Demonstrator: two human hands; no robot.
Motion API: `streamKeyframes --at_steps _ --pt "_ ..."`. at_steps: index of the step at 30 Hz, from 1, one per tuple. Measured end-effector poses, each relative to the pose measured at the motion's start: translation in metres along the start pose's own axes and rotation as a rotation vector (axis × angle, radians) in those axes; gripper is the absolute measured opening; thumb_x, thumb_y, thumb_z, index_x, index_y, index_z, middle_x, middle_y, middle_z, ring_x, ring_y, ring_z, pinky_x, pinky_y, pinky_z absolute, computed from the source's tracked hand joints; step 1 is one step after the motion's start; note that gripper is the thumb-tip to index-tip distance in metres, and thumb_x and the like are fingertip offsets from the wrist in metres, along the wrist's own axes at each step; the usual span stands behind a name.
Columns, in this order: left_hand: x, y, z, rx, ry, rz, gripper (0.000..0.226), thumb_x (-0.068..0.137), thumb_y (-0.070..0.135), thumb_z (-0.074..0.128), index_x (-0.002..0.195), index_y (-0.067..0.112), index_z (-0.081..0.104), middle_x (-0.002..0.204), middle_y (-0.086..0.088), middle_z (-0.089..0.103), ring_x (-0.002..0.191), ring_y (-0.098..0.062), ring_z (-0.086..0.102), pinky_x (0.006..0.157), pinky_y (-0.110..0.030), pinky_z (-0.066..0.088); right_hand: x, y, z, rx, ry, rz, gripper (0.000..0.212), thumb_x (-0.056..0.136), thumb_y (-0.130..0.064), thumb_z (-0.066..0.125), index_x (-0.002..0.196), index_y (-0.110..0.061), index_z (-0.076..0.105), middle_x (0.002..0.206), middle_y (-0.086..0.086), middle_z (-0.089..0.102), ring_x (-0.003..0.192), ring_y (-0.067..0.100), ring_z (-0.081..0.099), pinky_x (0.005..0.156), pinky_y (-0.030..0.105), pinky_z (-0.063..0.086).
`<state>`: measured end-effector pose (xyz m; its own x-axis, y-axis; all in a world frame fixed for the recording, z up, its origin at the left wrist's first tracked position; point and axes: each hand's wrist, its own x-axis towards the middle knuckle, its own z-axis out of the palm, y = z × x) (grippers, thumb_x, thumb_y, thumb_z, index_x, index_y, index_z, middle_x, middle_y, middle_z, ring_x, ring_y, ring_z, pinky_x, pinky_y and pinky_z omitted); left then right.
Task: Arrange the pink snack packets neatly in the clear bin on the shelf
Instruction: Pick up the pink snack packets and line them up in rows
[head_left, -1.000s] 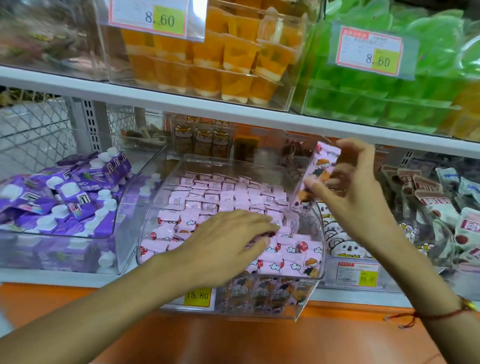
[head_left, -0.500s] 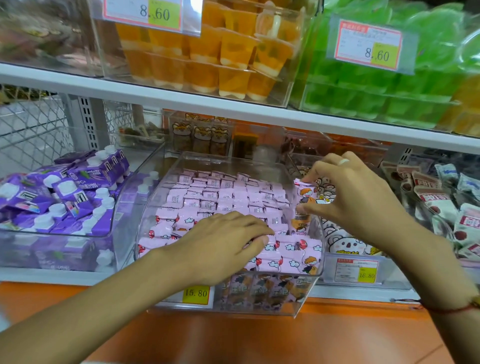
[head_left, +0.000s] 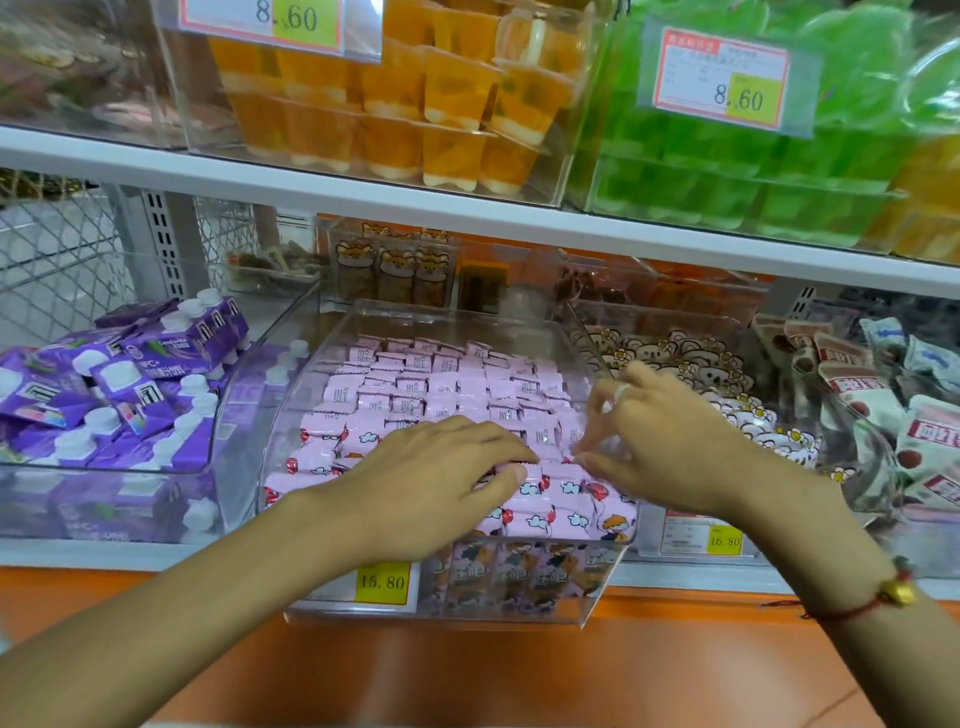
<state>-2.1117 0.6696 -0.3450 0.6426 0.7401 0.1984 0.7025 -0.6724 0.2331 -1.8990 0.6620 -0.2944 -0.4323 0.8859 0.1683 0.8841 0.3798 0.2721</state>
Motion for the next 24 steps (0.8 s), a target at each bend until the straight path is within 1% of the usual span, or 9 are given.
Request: streamKeyframes --at_steps 4,6,8,12,16,18,21,22,24 --pt "0.001 0.001 -0.002 -0.016 0.075 -0.005 0.036 0.099 0.046 0.032 0.132 0.040 0.046 0.133 0.022 0.049 0.118 -0.002 0.042 0.096 -0.029 0.038 0.001 -0.003 0.004 -0.030 -0.015 0.004 0.032 0.095 -0.047 0.042 0.112 -0.036 0.066 0.115 -0.010 0.056 0.102 0.015 0.036 0.073 0.027 0.019" --pt "0.004 0.003 -0.002 -0.010 0.154 0.013 0.035 0.099 0.042 0.036 0.132 0.037 0.046 0.132 0.021 0.049 0.118 -0.003 0.042 0.095 -0.029 0.038 0.002 -0.002 0.002 0.023 0.045 0.043 0.026 0.094 -0.042 0.047 0.108 -0.035 0.068 0.114 -0.010 0.059 0.102 0.015 0.038 0.074 0.027 0.024" --pt "0.009 0.008 -0.001 -0.014 0.188 0.024 0.036 0.099 0.040 0.034 0.133 0.036 0.045 0.133 0.020 0.047 0.118 -0.003 0.041 0.092 -0.027 0.039 0.001 -0.001 -0.002 0.087 0.163 0.107 0.021 0.093 -0.034 0.052 0.105 -0.034 0.069 0.111 -0.009 0.061 0.102 0.015 0.042 0.072 0.026 0.027" --pt "0.018 0.017 0.009 0.034 -0.020 0.032 0.043 0.101 0.042 0.023 0.140 0.034 0.039 0.142 0.017 0.038 0.126 -0.007 0.033 0.101 -0.032 0.035 0.002 0.003 -0.011 0.201 0.405 0.231 0.015 0.089 -0.025 0.058 0.096 -0.028 0.071 0.085 -0.010 0.059 0.085 0.012 0.041 0.065 0.027 0.032" --pt "0.019 0.018 0.002 0.061 -0.060 0.042 0.043 0.102 0.043 0.022 0.140 0.033 0.041 0.143 0.015 0.039 0.126 -0.009 0.035 0.104 -0.035 0.033 0.006 -0.001 -0.011 0.261 0.389 0.255 0.014 0.088 -0.024 0.059 0.096 -0.026 0.071 0.078 -0.011 0.055 0.079 0.013 0.050 0.065 0.028 0.040" --pt "0.009 0.014 -0.005 0.065 0.063 0.042 0.040 0.101 0.045 0.026 0.133 0.034 0.048 0.136 0.016 0.048 0.122 -0.007 0.040 0.100 -0.032 0.037 0.007 -0.004 -0.012 0.320 0.382 0.265 0.016 0.088 -0.021 0.060 0.098 -0.024 0.071 0.077 -0.011 0.057 0.075 0.012 0.055 0.068 0.027 0.044" --pt "-0.016 -0.007 -0.030 0.044 0.419 -0.103 0.028 0.094 0.042 0.045 0.121 0.039 0.053 0.123 0.024 0.053 0.111 0.000 0.046 0.082 -0.024 0.039 0.011 -0.016 -0.006 0.435 0.399 0.243 0.020 0.090 -0.020 0.058 0.106 -0.025 0.068 0.086 -0.007 0.066 0.075 0.010 0.060 0.074 0.030 0.052" --pt "-0.026 -0.017 -0.041 0.042 0.529 -0.174 0.028 0.091 0.040 0.050 0.119 0.040 0.054 0.119 0.024 0.054 0.106 0.000 0.048 0.079 -0.024 0.039 0.012 -0.025 -0.003 0.486 0.388 0.209 0.022 0.091 -0.022 0.056 0.111 -0.025 0.066 0.094 -0.006 0.067 0.081 0.010 0.061 0.078 0.032 0.053" --pt "-0.044 -0.035 -0.058 0.005 0.680 -0.297 0.030 0.086 0.036 0.058 0.116 0.037 0.054 0.109 0.019 0.054 0.095 -0.004 0.053 0.074 -0.028 0.044 0.016 -0.046 0.006 0.562 0.305 0.097 0.032 0.095 -0.032 0.050 0.127 -0.027 0.056 0.122 -0.005 0.060 0.105 0.011 0.056 0.092 0.022 0.043"
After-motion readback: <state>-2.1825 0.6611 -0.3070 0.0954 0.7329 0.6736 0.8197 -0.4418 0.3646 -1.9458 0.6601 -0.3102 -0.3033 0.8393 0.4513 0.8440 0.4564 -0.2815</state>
